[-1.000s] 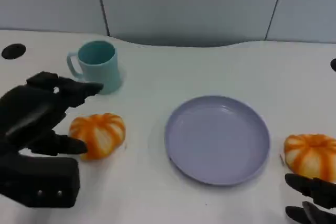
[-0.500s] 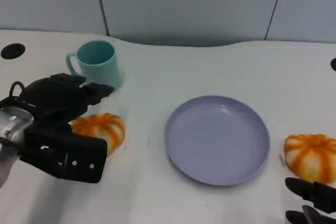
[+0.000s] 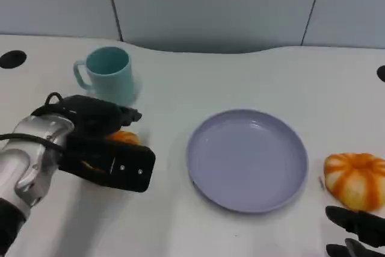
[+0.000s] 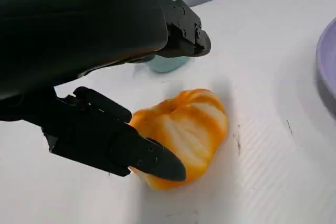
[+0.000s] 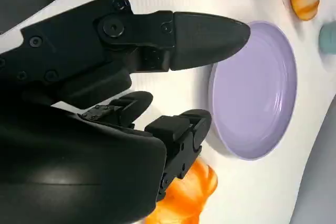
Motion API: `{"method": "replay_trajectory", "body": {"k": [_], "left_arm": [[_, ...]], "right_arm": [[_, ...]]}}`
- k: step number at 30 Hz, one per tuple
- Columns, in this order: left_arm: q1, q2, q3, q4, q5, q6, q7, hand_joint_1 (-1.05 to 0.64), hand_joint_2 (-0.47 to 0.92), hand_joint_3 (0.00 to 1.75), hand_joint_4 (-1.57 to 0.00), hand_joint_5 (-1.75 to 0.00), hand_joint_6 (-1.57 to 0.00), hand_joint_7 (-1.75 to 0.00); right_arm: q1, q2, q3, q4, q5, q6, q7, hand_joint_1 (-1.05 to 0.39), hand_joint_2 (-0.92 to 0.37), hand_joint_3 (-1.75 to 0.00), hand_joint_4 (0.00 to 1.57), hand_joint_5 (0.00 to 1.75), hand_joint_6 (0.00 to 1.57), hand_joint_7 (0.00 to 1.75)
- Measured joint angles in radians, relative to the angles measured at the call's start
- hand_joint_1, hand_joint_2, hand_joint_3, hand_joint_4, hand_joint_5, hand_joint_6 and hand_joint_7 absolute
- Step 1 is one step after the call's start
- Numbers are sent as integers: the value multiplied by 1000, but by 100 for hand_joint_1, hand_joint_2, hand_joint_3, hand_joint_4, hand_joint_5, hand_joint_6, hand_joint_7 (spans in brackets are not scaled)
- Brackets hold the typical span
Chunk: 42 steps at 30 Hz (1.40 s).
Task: Grasp the bread from the table and place it into the plate.
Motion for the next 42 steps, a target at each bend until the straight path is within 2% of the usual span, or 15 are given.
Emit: {"method": "replay_trajectory", "body": {"k": [6,10,20,27,37,41,42], "left_arm": [[-33,-56,-56,100,37,73,18,-41,63,0,-15,-6,-25,-1],[-63,-89,-84,205,42,66,96,-41,62,0,-17,-7,-27,-2],[-237,-188,-141,542,28,89,136,-56,68,1,-11,-2,-21,0],[-298,-248,-158,690,15,118,161,-49,72,2,-12,-2,-19,0],[-315,-267,-182,790,-3,106,256,-47,76,1,-21,-5,-29,-3],[-318,-269,-189,805,-13,98,276,-50,76,0,-30,-9,-41,-7],[-318,-268,-187,809,-18,92,286,-42,77,1,-33,-11,-47,-9]], "right_arm": [[11,0,0,-18,-1,1,-1,-52,-92,-51,63,2,49,1],[18,0,-2,-26,0,1,-1,-52,-92,-51,62,1,49,0],[41,0,-16,-43,11,1,3,-54,-92,-51,61,1,48,0],[49,0,-19,-48,12,-1,2,-53,-92,-51,61,1,46,0],[52,-1,-24,-53,14,-31,10,-54,-92,-51,61,1,45,0],[57,0,-28,-52,14,-38,9,-54,-92,-50,61,1,46,0],[58,0,-30,-52,14,-38,10,-54,-92,-50,61,1,45,0]]}}
